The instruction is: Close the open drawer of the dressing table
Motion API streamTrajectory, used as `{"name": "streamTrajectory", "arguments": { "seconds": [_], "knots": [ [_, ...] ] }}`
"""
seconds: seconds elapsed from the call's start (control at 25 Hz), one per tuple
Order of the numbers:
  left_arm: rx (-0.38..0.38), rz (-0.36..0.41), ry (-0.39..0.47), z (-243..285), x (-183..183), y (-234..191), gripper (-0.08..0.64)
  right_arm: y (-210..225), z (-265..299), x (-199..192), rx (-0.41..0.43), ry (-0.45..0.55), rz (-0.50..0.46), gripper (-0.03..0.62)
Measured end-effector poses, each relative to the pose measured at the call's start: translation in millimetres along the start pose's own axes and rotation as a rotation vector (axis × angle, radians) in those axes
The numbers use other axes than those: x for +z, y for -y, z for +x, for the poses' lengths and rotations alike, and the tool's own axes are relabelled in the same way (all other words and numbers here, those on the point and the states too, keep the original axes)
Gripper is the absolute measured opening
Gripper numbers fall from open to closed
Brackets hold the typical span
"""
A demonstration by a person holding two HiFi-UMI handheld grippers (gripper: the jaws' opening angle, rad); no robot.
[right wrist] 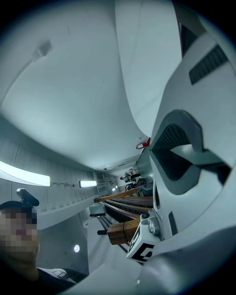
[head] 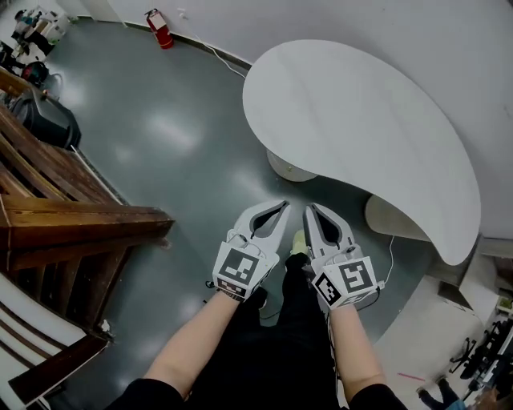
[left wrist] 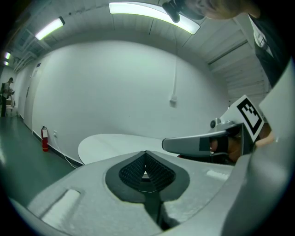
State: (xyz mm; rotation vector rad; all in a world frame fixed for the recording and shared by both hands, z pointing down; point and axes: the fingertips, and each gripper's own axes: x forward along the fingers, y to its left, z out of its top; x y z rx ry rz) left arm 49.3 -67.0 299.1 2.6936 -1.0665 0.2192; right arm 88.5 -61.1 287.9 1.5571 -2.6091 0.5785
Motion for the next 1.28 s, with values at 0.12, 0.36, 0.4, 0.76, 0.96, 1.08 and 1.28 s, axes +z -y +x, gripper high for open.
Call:
{"name": "streamTrajectory", "arguments": {
  "seconds": [0.12,0.36,0.4,0.76,0.96,1.08,1.28],
  "knots": [
    [-0.009,0.007,0.004,-8.3,11.3,11.8,0.009,-5.2,-8.7,7.9,-0.004,0.004,-0.016,0.014],
    [-0.022,0.025,0.014,-18.4,27.8,28.2,0.009,-14.2,-19.1,21.9,-0.020,0.006,-0.045,0.014],
    [-0.023,0.027,0.015,-19.9,30.6,29.9,0.009,-15.3,-20.5,24.9,-0.020,0.009,-0.049,0.014],
    [-0.015,0.040,0.037,-29.2,52.2,36.2,0.009,-21.9,-29.1,48.0,-0.022,0.036,-0.084,0.014],
    [-0.014,0.043,0.050,-29.8,62.5,40.7,0.009,-24.0,-31.8,56.8,-0.016,0.045,-0.099,0.014],
    [-0.012,0.046,0.054,-31.7,65.1,40.6,0.009,-26.5,-32.2,58.5,-0.015,0.048,-0.105,0.014],
    [-0.008,0.038,0.051,-33.7,66.9,41.7,0.009,-27.6,-34.4,60.5,-0.016,0.044,-0.106,0.014]
  ]
}}
